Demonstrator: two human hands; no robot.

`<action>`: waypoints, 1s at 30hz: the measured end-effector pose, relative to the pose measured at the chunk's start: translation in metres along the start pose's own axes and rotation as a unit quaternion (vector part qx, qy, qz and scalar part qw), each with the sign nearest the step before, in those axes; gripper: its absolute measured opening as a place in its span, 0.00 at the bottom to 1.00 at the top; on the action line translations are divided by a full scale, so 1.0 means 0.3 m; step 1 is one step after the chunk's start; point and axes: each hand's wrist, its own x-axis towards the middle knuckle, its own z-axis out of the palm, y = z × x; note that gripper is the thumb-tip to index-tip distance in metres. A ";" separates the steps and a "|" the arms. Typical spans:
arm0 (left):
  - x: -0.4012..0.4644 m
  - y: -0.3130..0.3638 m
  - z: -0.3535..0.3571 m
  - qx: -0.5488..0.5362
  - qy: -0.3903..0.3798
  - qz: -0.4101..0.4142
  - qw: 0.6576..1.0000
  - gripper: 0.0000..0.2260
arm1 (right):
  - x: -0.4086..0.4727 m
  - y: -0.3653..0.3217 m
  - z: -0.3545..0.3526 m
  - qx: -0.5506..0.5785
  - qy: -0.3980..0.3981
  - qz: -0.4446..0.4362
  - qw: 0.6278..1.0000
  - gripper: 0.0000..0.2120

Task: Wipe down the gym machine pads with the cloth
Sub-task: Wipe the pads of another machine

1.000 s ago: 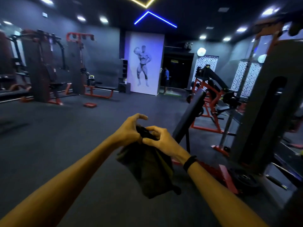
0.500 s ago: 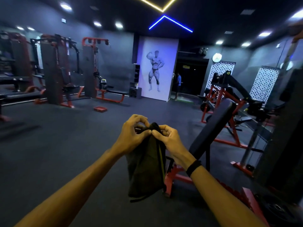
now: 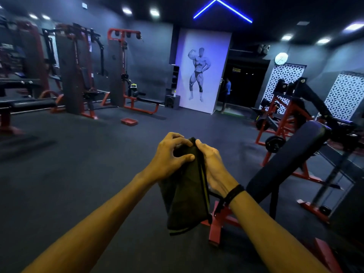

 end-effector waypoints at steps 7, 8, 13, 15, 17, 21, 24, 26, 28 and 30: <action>0.218 -0.249 0.013 0.006 -0.013 -0.022 1.000 0.06 | 0.343 0.068 -0.046 -0.067 -0.009 -0.053 0.996 0.14; 0.276 -0.296 0.017 -0.007 -0.013 -0.026 1.000 0.05 | 0.424 0.074 -0.064 -0.089 -0.011 -0.078 0.993 0.14; 0.537 -0.461 0.028 -0.026 -0.040 -0.040 0.998 0.08 | 0.705 0.063 -0.135 -0.207 -0.009 -0.157 0.966 0.09; 0.653 -0.541 0.055 -0.005 -0.056 -0.032 0.998 0.10 | 0.823 0.049 -0.165 -0.206 -0.022 -0.162 0.965 0.09; 0.736 -0.628 0.095 -0.008 -0.048 -0.031 0.998 0.09 | 0.929 0.038 -0.193 -0.184 -0.041 -0.147 0.971 0.11; 0.828 -0.782 0.140 -0.035 -0.019 -0.057 0.998 0.06 | 1.096 0.054 -0.215 -0.183 -0.087 -0.117 0.972 0.13; 0.911 -0.904 0.139 -0.060 -0.002 -0.083 0.995 0.07 | 1.268 0.081 -0.228 -0.250 -0.129 -0.115 0.953 0.16; 0.963 -0.984 0.141 -0.081 0.006 -0.097 0.992 0.06 | 1.383 0.096 -0.231 -0.286 -0.121 -0.133 0.941 0.17; 1.022 -1.075 0.144 -0.099 0.006 -0.108 0.989 0.07 | 1.505 0.110 -0.236 -0.299 -0.100 -0.164 0.935 0.14; 1.088 -1.192 0.141 -0.088 -0.014 -0.106 0.990 0.10 | 1.632 0.125 -0.250 -0.297 -0.067 -0.191 0.933 0.11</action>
